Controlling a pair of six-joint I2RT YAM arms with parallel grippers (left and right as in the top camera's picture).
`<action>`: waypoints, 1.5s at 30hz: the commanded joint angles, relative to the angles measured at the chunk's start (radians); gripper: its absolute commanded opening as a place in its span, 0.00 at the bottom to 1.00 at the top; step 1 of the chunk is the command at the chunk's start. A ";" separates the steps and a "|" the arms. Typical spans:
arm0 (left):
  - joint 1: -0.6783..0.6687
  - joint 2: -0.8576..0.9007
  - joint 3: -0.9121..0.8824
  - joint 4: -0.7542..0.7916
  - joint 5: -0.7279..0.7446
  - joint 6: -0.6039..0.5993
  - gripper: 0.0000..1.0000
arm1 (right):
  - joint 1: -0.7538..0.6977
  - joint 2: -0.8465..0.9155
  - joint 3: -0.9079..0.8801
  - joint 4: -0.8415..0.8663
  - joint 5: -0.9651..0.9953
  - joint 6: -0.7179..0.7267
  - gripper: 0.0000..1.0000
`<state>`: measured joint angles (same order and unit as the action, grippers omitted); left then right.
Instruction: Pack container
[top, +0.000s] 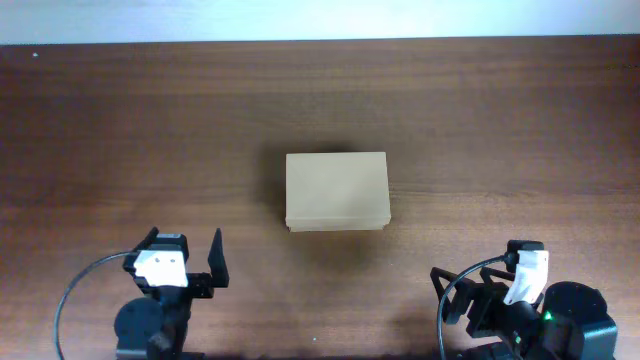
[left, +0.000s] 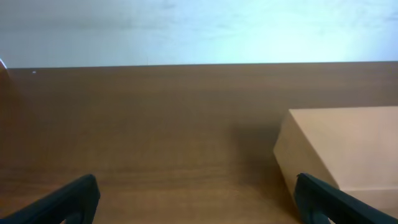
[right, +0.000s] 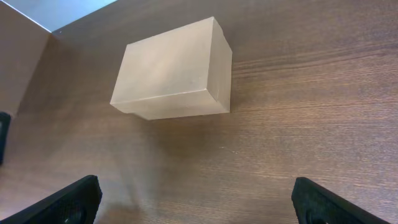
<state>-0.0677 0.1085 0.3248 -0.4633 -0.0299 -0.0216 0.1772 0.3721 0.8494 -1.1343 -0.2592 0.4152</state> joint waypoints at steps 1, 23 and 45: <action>0.005 -0.047 -0.042 0.008 0.012 0.018 1.00 | -0.001 -0.002 0.002 0.002 0.012 0.002 0.99; 0.005 -0.103 -0.216 0.138 0.011 0.015 1.00 | -0.001 -0.002 0.002 0.002 0.012 0.002 0.99; 0.005 -0.103 -0.216 0.138 0.011 0.015 1.00 | -0.001 -0.002 0.002 0.002 0.012 0.002 0.99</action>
<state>-0.0677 0.0154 0.1131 -0.3313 -0.0299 -0.0216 0.1772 0.3721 0.8494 -1.1343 -0.2592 0.4152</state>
